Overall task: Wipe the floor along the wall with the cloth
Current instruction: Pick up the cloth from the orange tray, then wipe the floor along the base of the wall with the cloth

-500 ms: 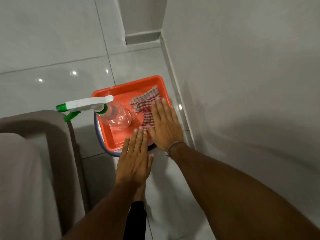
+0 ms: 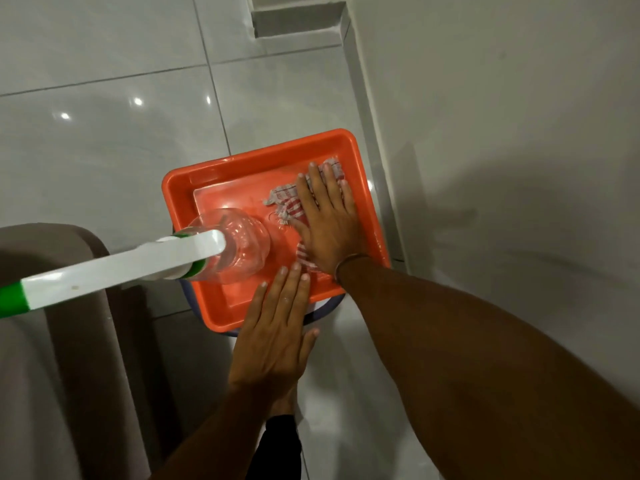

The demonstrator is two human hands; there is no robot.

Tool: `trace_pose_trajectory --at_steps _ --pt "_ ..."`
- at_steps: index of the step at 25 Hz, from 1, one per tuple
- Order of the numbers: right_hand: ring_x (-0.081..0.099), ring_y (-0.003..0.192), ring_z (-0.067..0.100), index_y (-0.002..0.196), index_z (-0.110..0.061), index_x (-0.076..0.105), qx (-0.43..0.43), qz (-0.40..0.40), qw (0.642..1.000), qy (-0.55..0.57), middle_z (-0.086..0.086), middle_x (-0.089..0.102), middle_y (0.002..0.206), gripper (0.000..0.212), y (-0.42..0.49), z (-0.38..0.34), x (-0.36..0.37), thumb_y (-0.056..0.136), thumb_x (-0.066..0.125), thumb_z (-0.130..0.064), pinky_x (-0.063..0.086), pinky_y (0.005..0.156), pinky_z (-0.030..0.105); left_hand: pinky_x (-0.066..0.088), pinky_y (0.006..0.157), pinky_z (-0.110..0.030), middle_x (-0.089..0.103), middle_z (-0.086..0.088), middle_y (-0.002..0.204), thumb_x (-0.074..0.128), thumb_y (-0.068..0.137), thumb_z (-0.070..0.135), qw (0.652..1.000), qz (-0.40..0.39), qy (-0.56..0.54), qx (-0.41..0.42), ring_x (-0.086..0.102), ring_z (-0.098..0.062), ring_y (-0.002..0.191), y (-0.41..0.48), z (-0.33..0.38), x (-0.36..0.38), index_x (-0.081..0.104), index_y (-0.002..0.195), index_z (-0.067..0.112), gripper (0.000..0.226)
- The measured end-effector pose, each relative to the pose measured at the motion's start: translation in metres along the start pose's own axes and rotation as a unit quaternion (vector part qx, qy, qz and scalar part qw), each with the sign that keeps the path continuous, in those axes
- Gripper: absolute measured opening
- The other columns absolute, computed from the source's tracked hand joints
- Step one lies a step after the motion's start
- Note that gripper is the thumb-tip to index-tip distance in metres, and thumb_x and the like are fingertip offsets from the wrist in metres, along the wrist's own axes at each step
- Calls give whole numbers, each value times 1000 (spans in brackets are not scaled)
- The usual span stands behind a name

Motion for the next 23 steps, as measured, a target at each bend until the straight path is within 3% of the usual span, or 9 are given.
trace_pose_trajectory --at_steps 6,9,13,16,19,23 --pt "6 164 32 167 -12 17 15 8 997 81 12 14 177 80 3 9 -12 105 54 -45 -2 131 46 26 135 -57 27 -19 179 46 110 45 1000 -11 19 5 26 -37 167 2 2 0 31 169 1 75" --pt "17 163 34 163 -7 28 -1 76 987 139 16 26 173 73 -16 0 -52 103 60 -34 9 131 47 23 136 -57 20 -19 180 49 110 46 999 -17 40 6 20 -36 169 3 7 -11 27 170 0 79" --pt "28 159 38 158 -1 39 -14 179 966 188 21 38 167 60 -83 -13 -127 104 59 -16 21 129 51 19 136 -56 21 -20 179 37 111 52 998 -12 60 -8 18 -36 168 -19 47 -40 25 170 2 79" --pt "26 159 38 158 -1 38 5 194 960 200 21 38 167 70 -159 -10 -160 100 71 -19 21 129 49 17 136 -54 17 -19 179 29 111 55 996 -23 76 -32 16 -35 168 -54 84 -52 23 169 3 79" --pt "16 162 32 162 -4 30 27 166 966 197 17 30 171 73 -259 -3 -147 102 66 -25 10 130 45 17 137 -55 14 -20 181 30 111 54 993 -35 103 -51 13 -35 169 -113 115 -44 22 170 0 81" --pt "8 159 27 162 -6 28 69 121 977 164 17 28 171 75 -389 8 -47 100 67 -16 18 131 48 20 136 -58 9 -20 181 26 110 57 989 -76 101 -78 10 -36 169 -199 139 11 18 172 1 84"
Point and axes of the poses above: each hand's wrist, its own y-axis towards the middle knuckle, its own x-axis out of the palm, z = x × y, the point moved 9 cm from there along y, towards the middle knuckle
